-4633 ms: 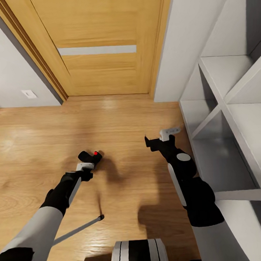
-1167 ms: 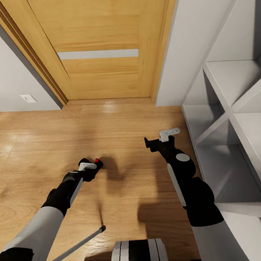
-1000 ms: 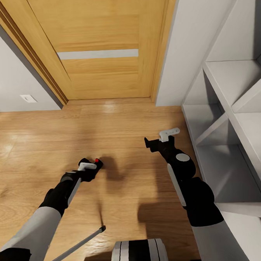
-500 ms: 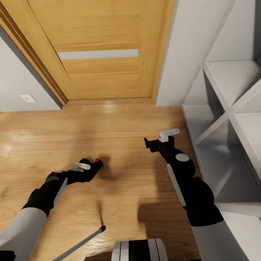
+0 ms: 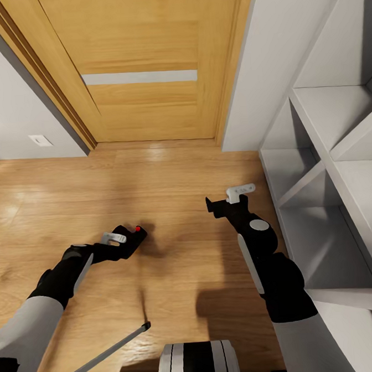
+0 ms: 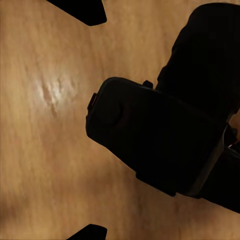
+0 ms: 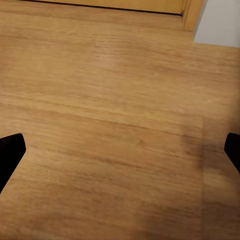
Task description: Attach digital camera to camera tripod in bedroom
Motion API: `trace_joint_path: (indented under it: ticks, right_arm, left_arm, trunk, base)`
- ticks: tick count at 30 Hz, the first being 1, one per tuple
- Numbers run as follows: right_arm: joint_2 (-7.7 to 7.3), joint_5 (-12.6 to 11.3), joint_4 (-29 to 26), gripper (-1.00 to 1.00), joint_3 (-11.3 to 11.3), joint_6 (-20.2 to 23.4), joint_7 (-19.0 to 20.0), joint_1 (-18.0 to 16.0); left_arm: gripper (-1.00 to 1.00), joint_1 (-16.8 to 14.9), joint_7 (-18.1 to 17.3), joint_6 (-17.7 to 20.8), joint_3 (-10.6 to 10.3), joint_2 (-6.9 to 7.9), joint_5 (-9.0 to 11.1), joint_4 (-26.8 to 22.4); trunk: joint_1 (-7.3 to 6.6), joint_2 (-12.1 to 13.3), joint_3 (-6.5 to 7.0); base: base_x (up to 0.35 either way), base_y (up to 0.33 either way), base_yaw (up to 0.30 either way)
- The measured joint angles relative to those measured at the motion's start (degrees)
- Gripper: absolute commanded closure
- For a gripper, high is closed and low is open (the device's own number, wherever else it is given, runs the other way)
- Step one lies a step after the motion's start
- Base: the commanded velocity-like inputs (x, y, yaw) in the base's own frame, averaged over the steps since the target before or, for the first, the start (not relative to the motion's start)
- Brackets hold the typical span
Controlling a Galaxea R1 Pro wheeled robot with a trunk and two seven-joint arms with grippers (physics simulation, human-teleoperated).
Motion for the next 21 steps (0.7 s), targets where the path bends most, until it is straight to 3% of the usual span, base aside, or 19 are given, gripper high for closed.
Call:
trace_joint_path:
  ticks: [9, 16, 21]
  right_arm:
    - [0.0, 0.05, 0.04, -1.0, 0.0, -0.02, 0.0, -0.01]
    - [0.0, 0.07, 0.05, -1.0, 0.0, -0.03, 0.0, 0.01]
    - [0.0, 0.04, 0.05, -1.0, 0.0, -0.03, 0.0, 0.01]
  left_arm:
    - [-1.0, 0.0, 0.02, 0.1, 0.08, 0.08, 0.0, -0.26]
    - [-1.0, 0.0, 0.02, 0.1, 0.24, 0.02, 0.0, -0.94]
    - [-1.0, 0.0, 0.08, 0.18, 0.2, 0.01, 0.01, -4.26]
  trunk:
    - [0.0, 0.0, 0.0]
    - [0.18, -0.09, -1.54]
    - [0.31, -0.16, -2.65]
  base:
    - [0.0, 0.0, 0.0]
    - [0.0, 0.0, 0.0]
    - [0.0, 0.0, 0.0]
